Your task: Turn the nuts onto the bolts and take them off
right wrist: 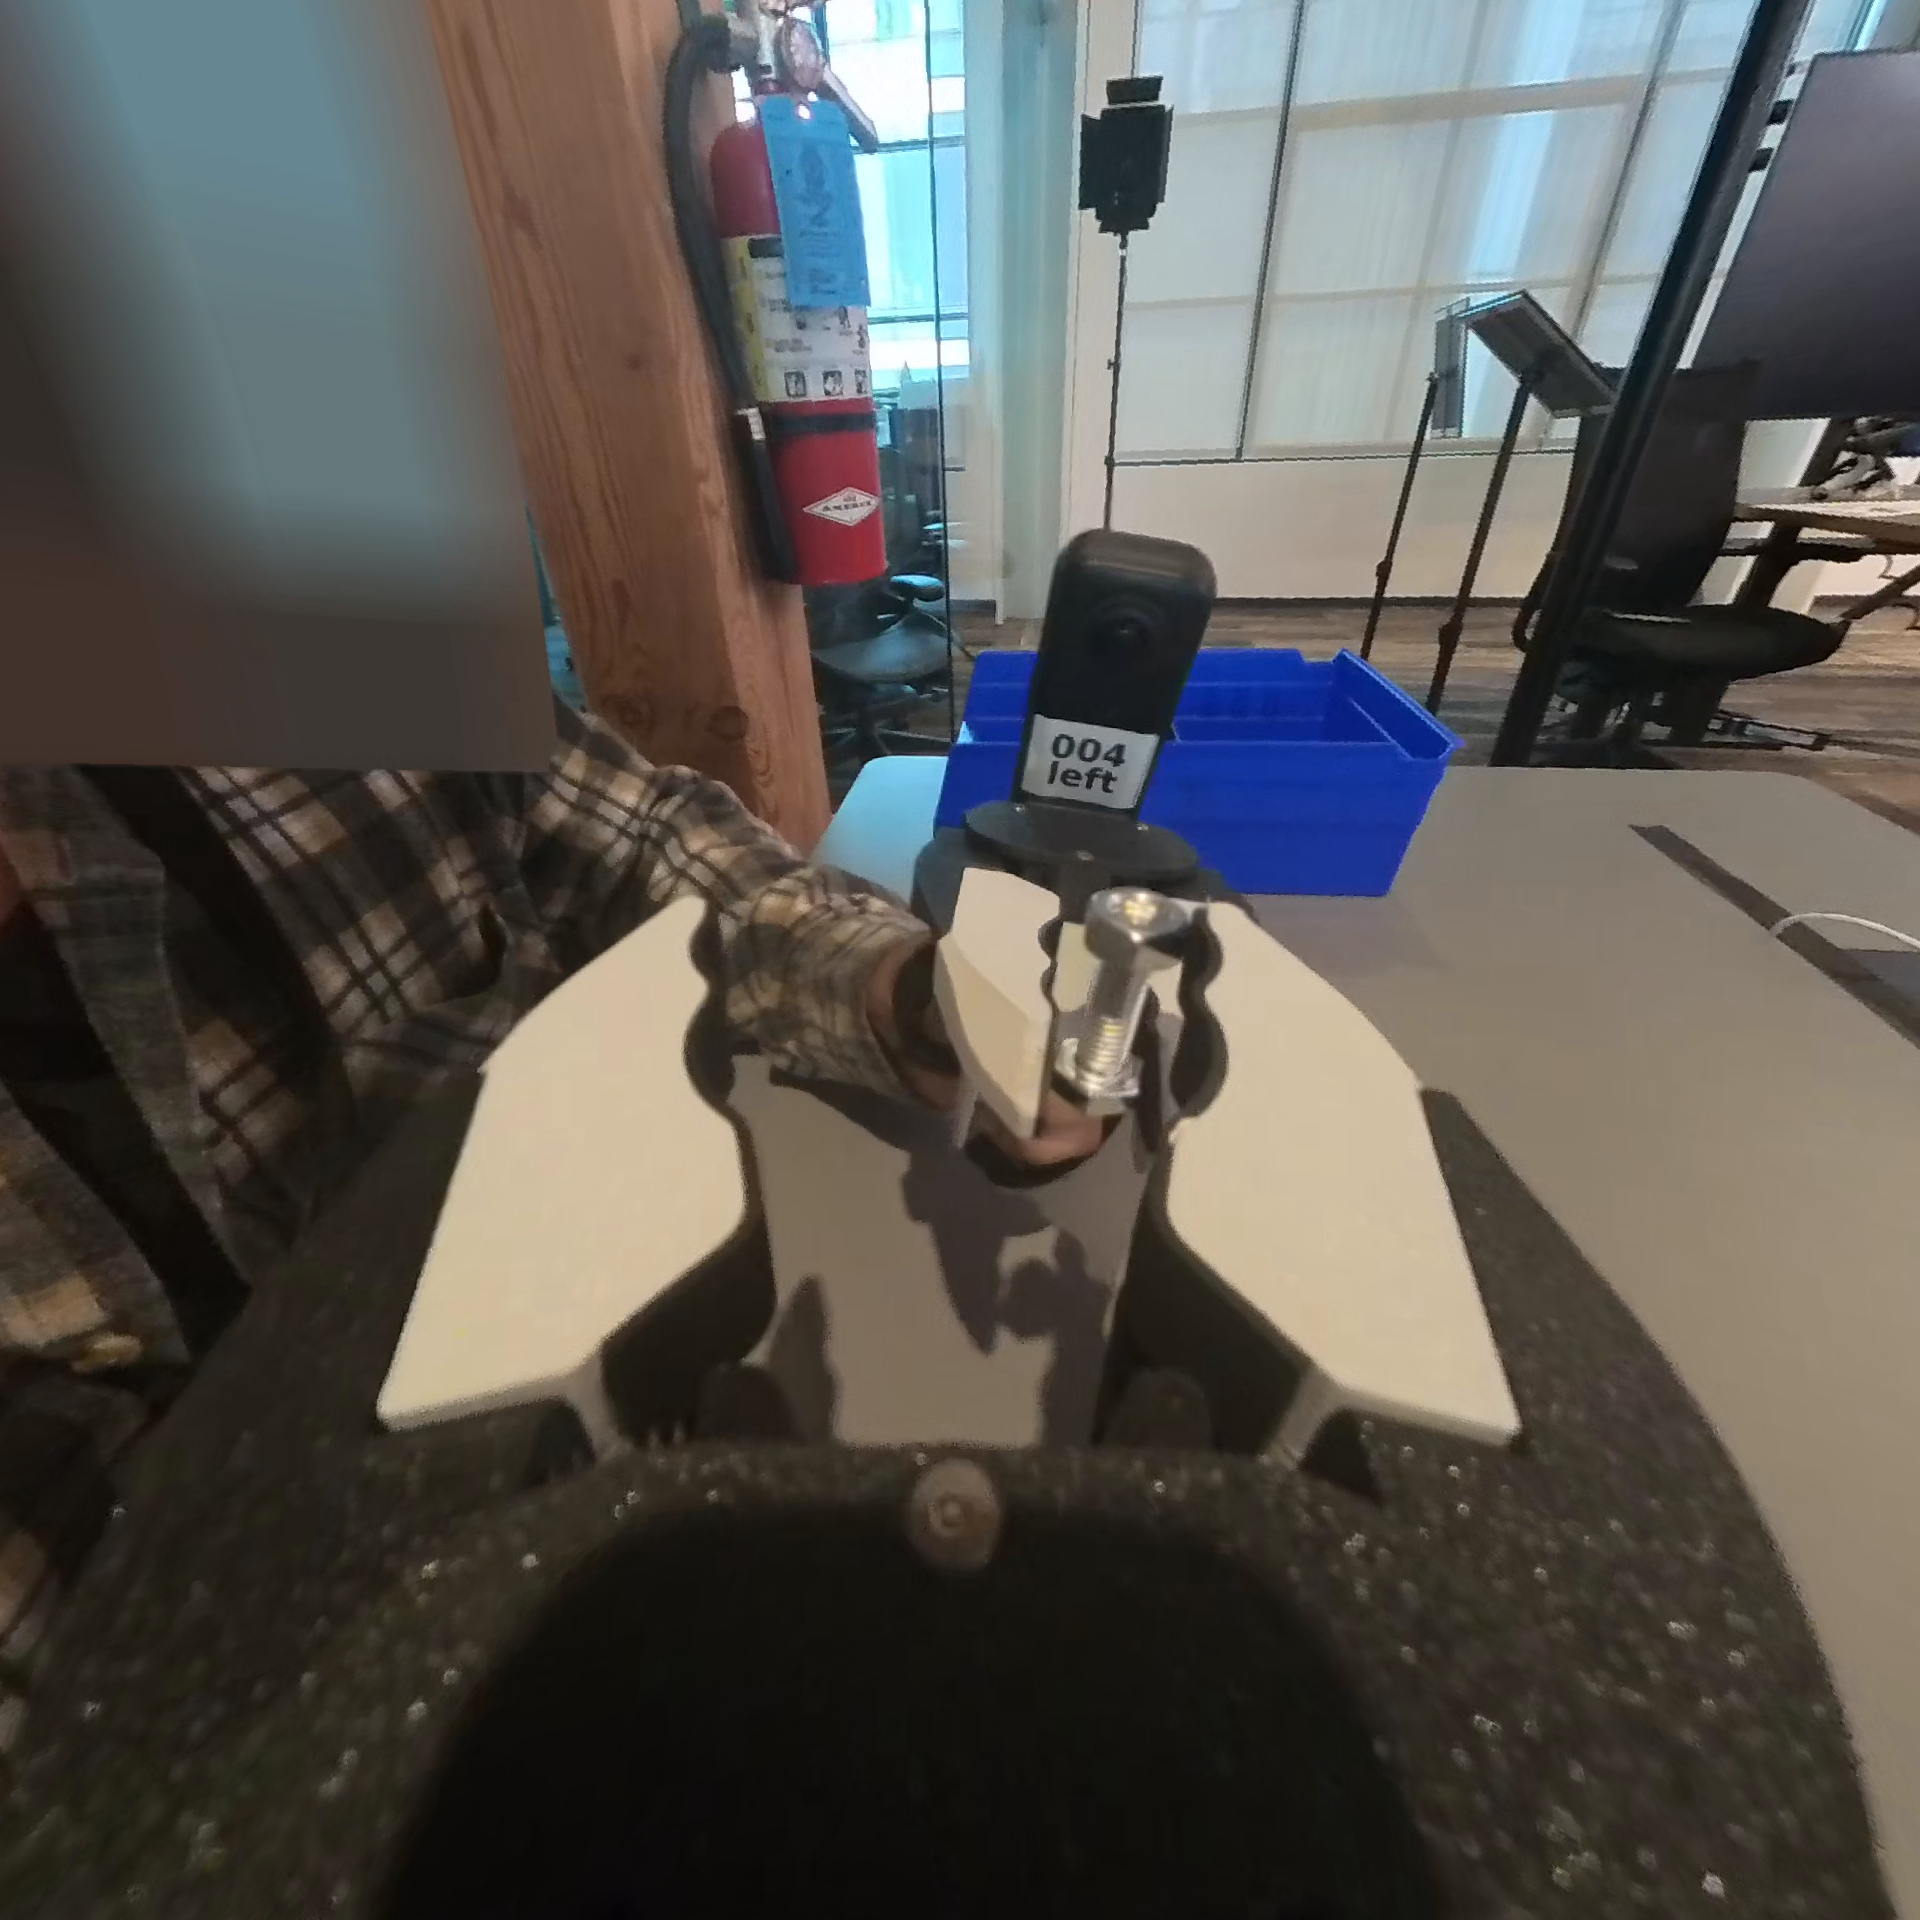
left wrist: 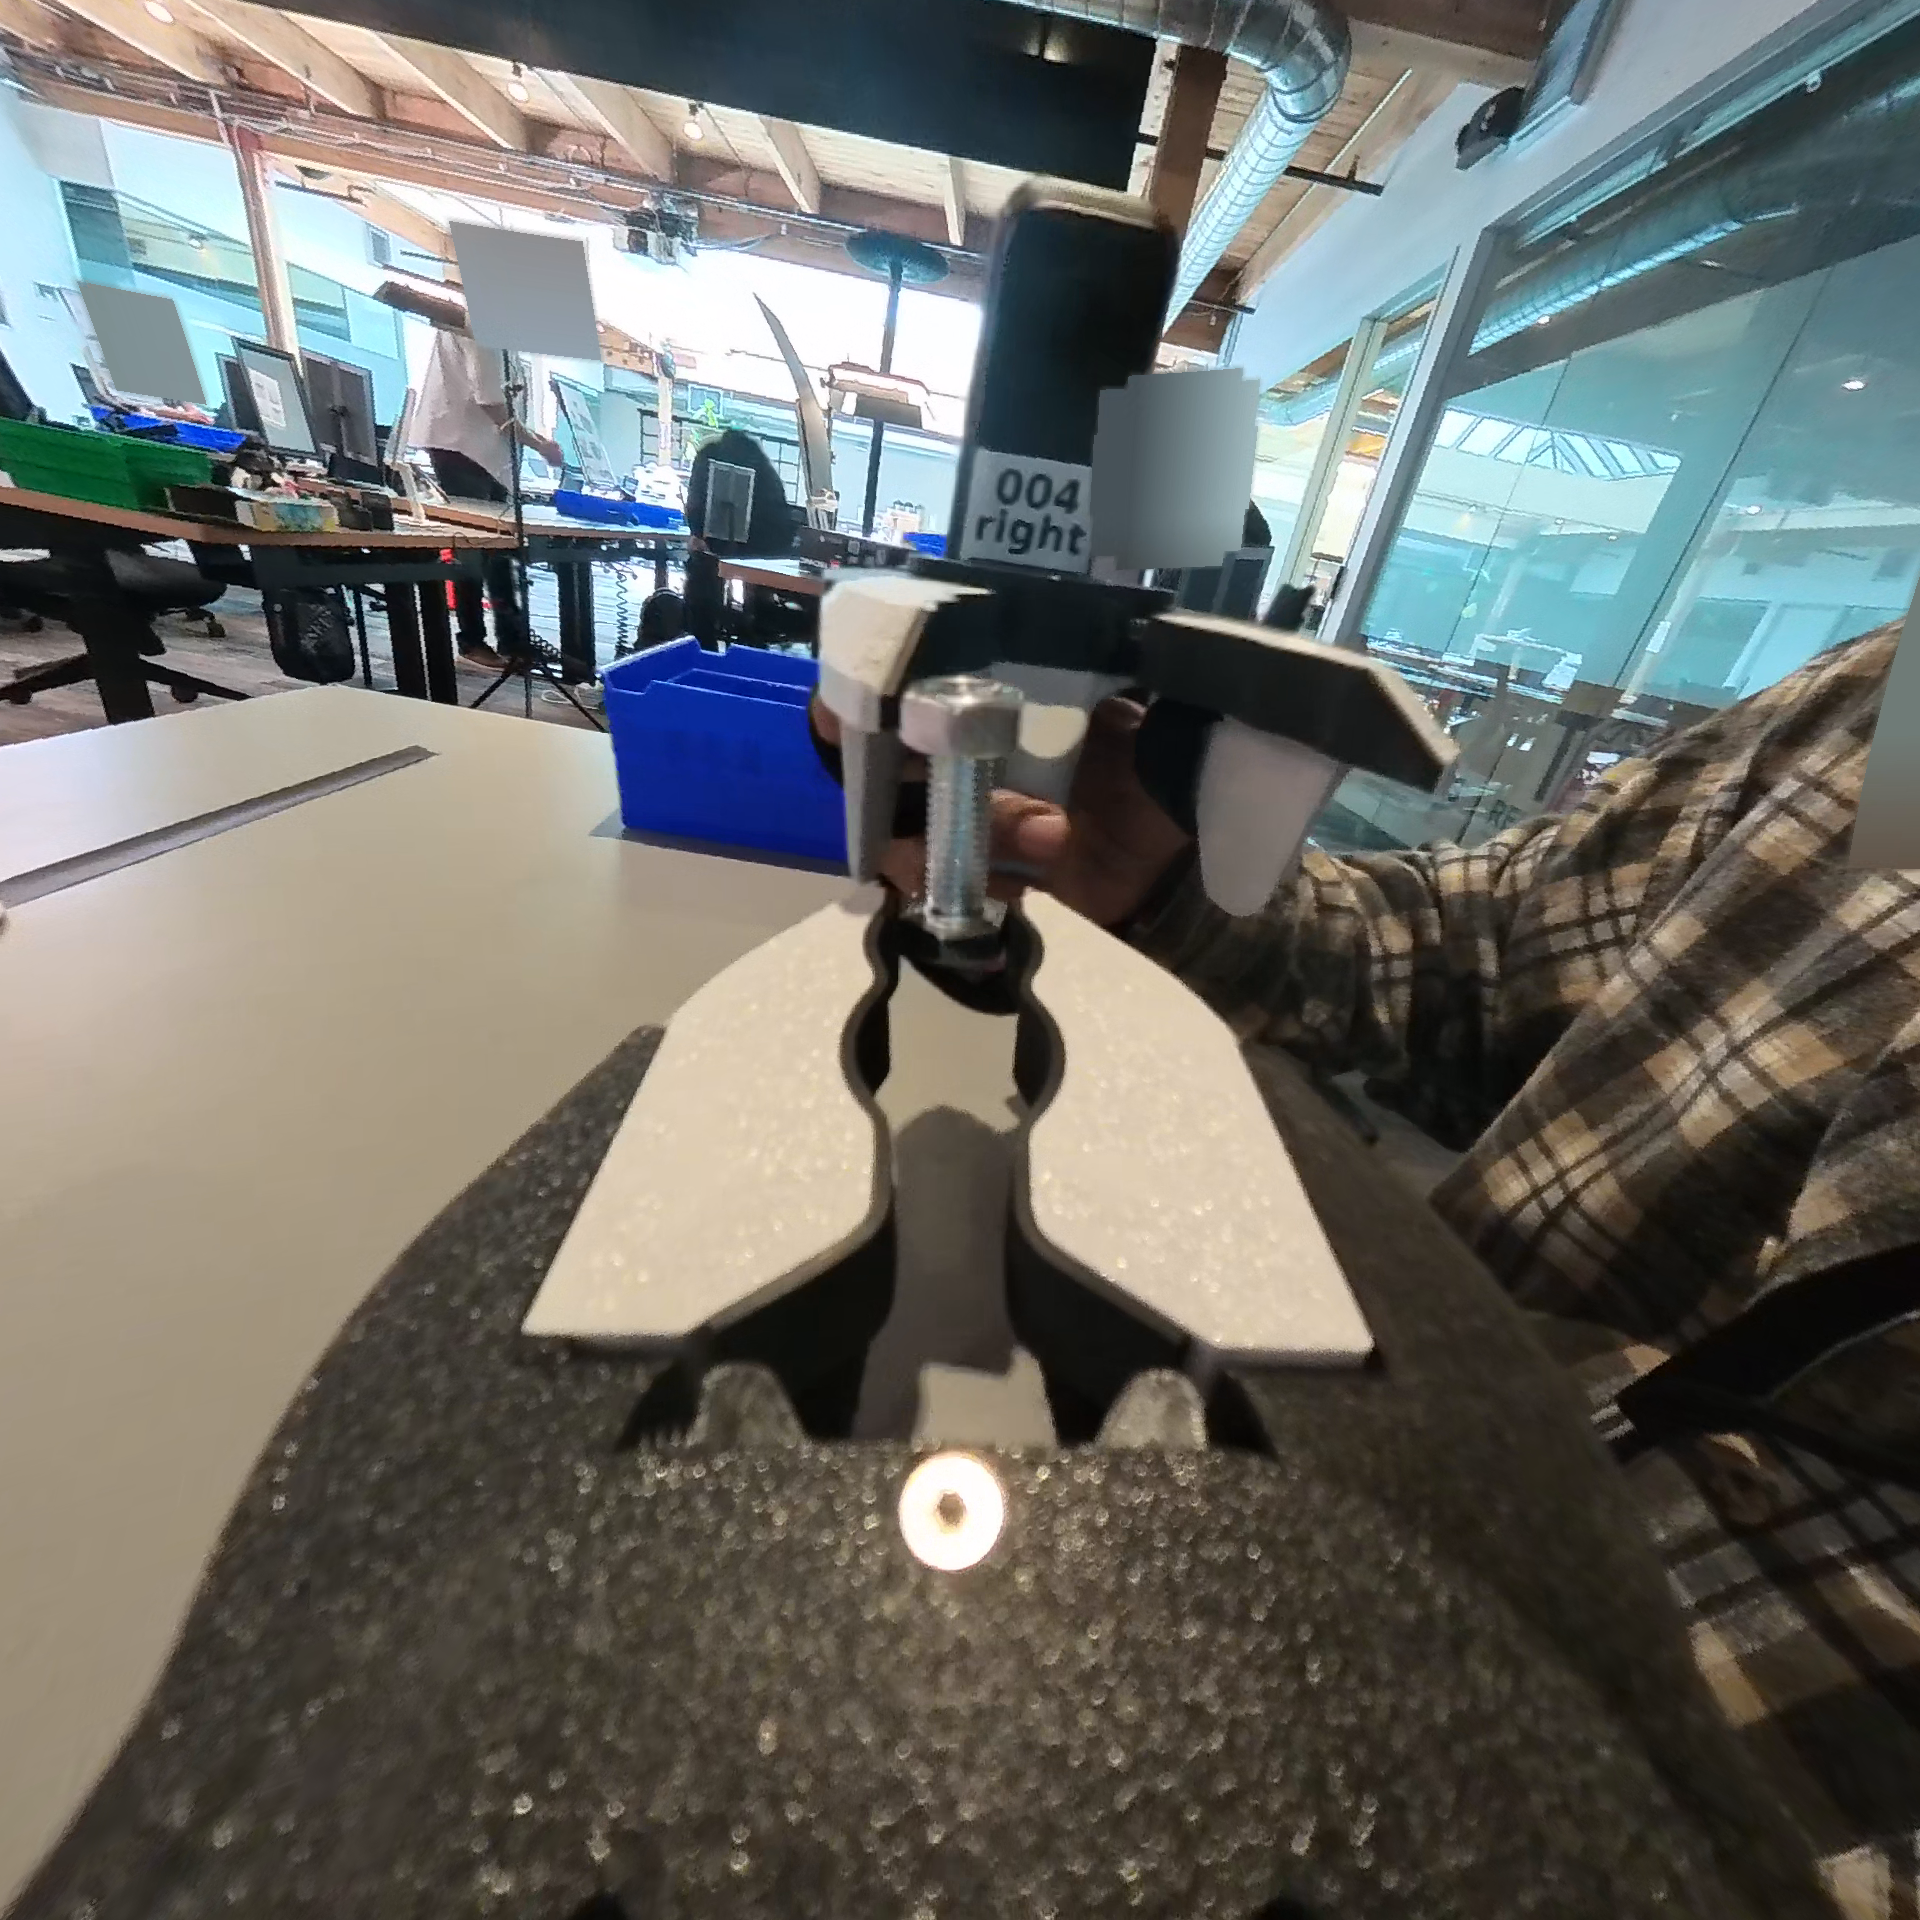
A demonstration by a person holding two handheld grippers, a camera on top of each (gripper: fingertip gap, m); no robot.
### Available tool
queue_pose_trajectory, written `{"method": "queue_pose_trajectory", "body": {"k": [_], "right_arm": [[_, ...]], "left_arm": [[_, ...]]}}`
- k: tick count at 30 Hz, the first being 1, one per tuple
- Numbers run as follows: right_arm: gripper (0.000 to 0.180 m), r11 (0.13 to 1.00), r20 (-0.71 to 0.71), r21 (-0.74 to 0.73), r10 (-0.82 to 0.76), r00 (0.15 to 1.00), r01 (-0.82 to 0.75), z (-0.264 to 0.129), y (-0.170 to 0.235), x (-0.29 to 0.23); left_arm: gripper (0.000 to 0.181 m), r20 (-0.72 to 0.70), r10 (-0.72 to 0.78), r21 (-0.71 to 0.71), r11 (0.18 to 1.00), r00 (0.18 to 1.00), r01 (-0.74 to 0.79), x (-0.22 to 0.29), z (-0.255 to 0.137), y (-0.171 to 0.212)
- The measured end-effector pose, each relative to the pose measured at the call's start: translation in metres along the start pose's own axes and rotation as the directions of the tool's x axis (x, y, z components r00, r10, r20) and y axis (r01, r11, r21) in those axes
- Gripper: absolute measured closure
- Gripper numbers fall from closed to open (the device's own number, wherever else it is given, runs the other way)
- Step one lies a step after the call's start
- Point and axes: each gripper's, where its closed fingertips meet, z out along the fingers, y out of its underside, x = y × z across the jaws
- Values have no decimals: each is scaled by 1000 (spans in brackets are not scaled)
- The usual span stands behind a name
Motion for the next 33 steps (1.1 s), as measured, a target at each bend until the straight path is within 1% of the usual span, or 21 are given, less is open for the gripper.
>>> {"method": "queue_pose_trajectory", "body": {"k": [2, 5, 10, 13, 16, 22, 24, 26, 27, 29, 33], "right_arm": [[96, 1000, -16, -3, -3, 1000, 3, -4, 0, 0], [101, 1000, -22, 3, 1, 1000, -1, -7, -1, 2], [99, 1000, 6, 3, 9, 1000, -9, 0, -1, 1], [97, 1000, -14, -7, -5, 1000, 5, -3, 0, 0], [101, 1000, -26, -12, -12, 1000, 11, -7, 0, 0], [97, 1000, 5, -5, 1, 1000, -1, 1, 0, 0], [94, 1000, -17, -12, -9, 1000, 9, -3, 1, 0], [101, 1000, -26, -11, -14, 1000, 14, -9, 2, -1], [101, 1000, -33, -7, -6, 999, 6, -10, 2, 1], [98, 1000, -41, 7, 10, 999, -10, -10, 0, 6], [95, 1000, 0, 15, 9, 1000, -9, 0, -2, 2]], "left_arm": [[162, 2, -4, 3, 1000, 1000, 4, -1, -1, -1], [162, -5, 1, -4, 1000, 1000, -1, 1, 0, 1], [162, -5, 6, -5, 1000, 1000, -6, 2, 1, 1], [162, 6, 4, 2, 1000, 1000, -4, -1, -1, -1], [162, -2, 7, -2, 1000, 1000, -7, 1, 0, -1], [162, 5, 11, -1, 1000, 1000, -11, 1, 1, -1], [162, 19, 9, 2, 1000, 1000, -9, -2, -1, -2], [162, 23, 5, 1, 1000, 1000, -5, -4, -2, -2], [162, 22, 4, 0, 1000, 1000, -4, -4, -2, -2], [162, 17, 3, -6, 1000, 1000, -3, -3, -1, 0], [162, 22, 7, -14, 1000, 1000, -7, -2, 1, 1]]}}
